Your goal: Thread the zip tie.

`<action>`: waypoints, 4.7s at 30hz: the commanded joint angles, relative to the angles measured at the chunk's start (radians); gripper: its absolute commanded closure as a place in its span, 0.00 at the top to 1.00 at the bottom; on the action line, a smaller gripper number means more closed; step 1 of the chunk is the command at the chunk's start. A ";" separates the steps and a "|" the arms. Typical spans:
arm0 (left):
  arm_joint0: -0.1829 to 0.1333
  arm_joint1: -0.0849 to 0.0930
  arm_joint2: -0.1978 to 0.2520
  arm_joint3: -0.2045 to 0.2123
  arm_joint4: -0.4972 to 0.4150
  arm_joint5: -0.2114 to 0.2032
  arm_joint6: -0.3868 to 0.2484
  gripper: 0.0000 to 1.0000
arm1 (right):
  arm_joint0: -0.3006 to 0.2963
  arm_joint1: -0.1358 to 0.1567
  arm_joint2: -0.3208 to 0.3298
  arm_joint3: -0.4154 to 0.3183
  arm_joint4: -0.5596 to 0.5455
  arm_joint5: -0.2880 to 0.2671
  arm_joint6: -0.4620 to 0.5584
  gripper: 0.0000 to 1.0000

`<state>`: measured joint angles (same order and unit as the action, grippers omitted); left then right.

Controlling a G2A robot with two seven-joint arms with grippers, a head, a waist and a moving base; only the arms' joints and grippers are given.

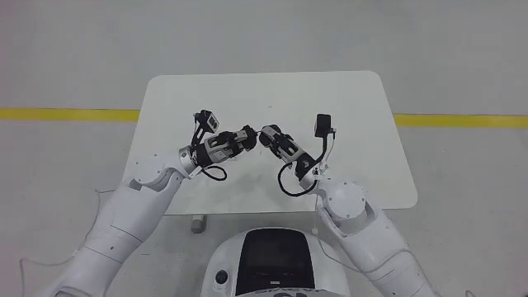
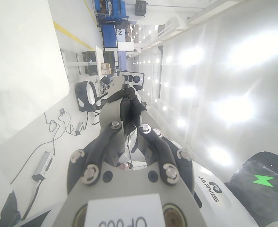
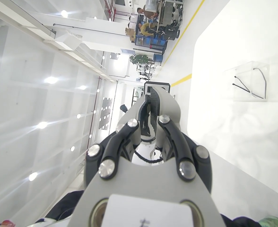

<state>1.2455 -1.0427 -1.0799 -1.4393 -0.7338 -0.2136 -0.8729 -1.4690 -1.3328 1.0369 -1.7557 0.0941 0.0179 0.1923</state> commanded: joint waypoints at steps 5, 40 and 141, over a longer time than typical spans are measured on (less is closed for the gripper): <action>0.007 0.004 -0.018 0.000 -0.012 0.003 -0.027 0.00 | -0.004 -0.002 0.015 -0.003 0.061 0.001 -0.001 1.00; -0.031 0.037 -0.124 0.143 -0.097 0.007 -0.451 0.00 | 0.124 0.021 0.107 0.083 0.327 0.191 0.473 1.00; -0.031 0.037 -0.124 0.143 -0.097 0.007 -0.451 0.00 | 0.308 -0.002 -0.047 0.393 0.534 0.013 0.737 0.06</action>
<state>1.2142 -1.0055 -1.2039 -1.2959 -0.8307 -0.2068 -1.3236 -1.1614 -1.3347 0.9908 -1.3629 0.6285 0.0306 0.9282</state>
